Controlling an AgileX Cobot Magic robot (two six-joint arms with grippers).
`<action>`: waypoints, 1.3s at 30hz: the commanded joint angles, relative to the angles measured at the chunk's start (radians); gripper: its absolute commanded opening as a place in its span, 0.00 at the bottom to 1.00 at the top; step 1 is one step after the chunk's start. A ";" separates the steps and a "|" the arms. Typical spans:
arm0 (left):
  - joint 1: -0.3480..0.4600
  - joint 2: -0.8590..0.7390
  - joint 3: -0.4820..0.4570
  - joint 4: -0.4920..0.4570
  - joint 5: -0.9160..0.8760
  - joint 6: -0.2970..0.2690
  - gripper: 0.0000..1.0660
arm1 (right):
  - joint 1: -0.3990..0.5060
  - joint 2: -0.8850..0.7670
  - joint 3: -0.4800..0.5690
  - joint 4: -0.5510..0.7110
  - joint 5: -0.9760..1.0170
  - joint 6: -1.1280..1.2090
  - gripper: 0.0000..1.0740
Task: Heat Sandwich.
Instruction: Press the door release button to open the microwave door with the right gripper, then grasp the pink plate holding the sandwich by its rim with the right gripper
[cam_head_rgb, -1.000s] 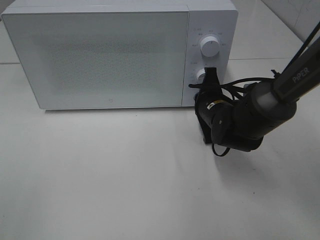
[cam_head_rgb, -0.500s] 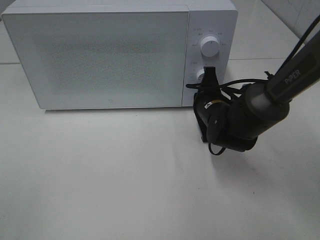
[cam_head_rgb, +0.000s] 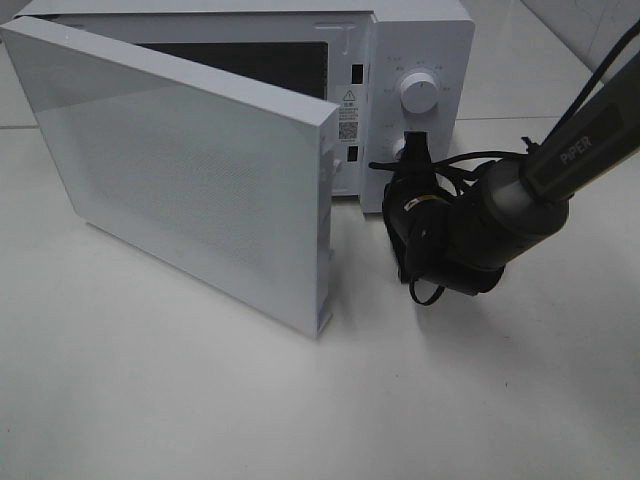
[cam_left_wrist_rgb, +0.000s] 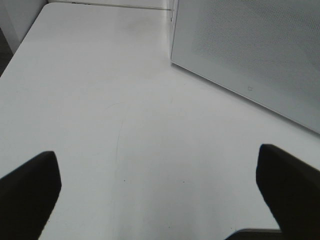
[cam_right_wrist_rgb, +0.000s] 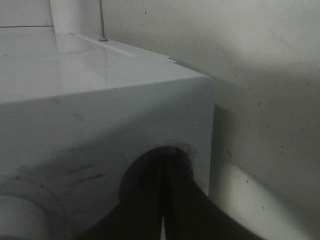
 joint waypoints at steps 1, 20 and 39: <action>-0.002 -0.005 0.001 0.000 -0.006 -0.001 0.94 | -0.054 0.010 -0.093 -0.082 -0.149 -0.011 0.01; -0.002 -0.005 0.001 0.000 -0.006 0.000 0.94 | -0.045 -0.069 -0.045 -0.076 0.039 -0.042 0.01; -0.002 -0.005 0.001 0.000 -0.006 0.000 0.94 | 0.030 -0.156 0.137 0.002 0.070 -0.048 0.01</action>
